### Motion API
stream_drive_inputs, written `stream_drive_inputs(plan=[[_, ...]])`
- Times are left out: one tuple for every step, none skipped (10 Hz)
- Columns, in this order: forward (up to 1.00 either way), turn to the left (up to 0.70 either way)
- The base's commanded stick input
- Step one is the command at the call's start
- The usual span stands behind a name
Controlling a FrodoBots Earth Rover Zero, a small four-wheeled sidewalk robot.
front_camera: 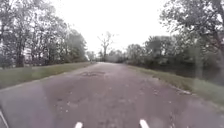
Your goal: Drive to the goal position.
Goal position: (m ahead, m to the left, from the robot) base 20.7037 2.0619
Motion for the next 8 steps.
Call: stream_drive_inputs(plan=[[0.7,0.0],[0.7,0.0],[0.7,0.0],[0.7,0.0],[0.7,0.0],[0.7,0.0],[0.7,0.0],[0.7,0.0]])
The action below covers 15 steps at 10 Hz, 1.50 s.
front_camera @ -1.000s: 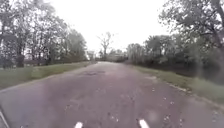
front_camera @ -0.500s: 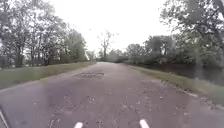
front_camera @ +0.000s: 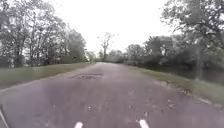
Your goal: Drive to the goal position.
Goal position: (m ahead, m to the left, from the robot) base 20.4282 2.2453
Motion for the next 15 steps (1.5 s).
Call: stream_drive_inputs(plan=[[0.7,0.0],[0.7,0.0],[0.7,0.0],[0.7,0.0],[0.7,0.0],[0.7,0.0],[0.7,0.0],[0.7,0.0],[0.7,0.0],[0.7,0.0],[0.7,0.0],[0.7,0.0],[0.7,0.0],[0.7,0.0],[0.7,0.0]])
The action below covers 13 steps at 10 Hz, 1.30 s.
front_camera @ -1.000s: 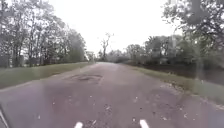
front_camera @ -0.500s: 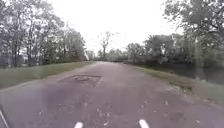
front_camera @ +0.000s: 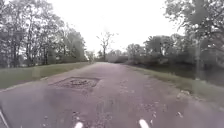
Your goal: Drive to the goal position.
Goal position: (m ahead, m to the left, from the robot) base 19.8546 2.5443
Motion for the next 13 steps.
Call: stream_drive_inputs(plan=[[0.7,0.0],[0.7,0.0],[0.7,0.0],[0.7,0.0],[0.7,0.0],[0.7,0.0],[0.7,0.0],[0.7,0.0],[0.7,0.0],[0.7,0.0],[0.7,0.0],[0.7,0.0],[0.7,0.0]])
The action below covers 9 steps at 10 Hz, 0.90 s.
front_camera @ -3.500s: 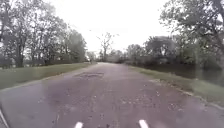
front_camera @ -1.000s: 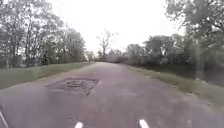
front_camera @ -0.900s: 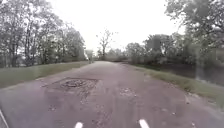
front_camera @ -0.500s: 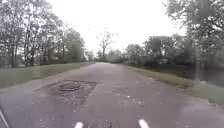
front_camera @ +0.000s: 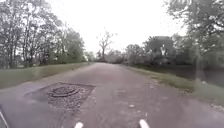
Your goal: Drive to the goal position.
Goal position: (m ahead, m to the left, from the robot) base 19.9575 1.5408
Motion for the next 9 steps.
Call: stream_drive_inputs(plan=[[0.7,0.0],[0.7,0.0],[0.7,0.0],[0.7,0.0],[0.7,0.0],[0.7,0.0],[0.7,0.0],[0.7,0.0],[0.7,0.0]])
